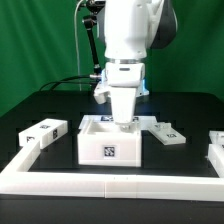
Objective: Assemble cabinet
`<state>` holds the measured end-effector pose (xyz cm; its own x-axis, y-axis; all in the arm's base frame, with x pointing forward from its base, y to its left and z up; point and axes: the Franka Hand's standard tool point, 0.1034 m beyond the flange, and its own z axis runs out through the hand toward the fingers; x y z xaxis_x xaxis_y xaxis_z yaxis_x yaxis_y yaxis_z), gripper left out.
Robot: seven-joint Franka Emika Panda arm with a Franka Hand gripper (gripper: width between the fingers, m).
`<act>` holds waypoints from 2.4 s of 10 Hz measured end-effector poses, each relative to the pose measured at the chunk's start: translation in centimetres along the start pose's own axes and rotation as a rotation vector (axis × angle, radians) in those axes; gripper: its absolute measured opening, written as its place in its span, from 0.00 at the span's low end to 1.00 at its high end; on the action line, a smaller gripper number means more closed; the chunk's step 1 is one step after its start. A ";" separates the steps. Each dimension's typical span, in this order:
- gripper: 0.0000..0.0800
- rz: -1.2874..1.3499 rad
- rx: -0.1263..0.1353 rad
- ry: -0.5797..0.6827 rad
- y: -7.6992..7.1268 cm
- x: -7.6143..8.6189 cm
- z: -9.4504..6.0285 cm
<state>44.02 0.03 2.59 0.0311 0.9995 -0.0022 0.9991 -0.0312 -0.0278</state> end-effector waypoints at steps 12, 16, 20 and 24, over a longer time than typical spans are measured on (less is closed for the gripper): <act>0.05 0.003 -0.055 0.035 6.6 8.4 -0.1; 0.05 0.007 -0.045 0.040 8.8 11.1 -0.2; 0.05 -0.001 -0.038 0.039 8.7 12.3 -0.3; 0.39 0.001 -0.038 0.039 8.7 12.2 -0.3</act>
Offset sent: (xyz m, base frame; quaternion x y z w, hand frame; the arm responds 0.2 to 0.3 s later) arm 0.0000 0.0000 0.0000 0.0000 0.0000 0.0000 1.0000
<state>53.11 11.99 2.60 0.0324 0.9988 0.0366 0.9994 -0.0328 0.0098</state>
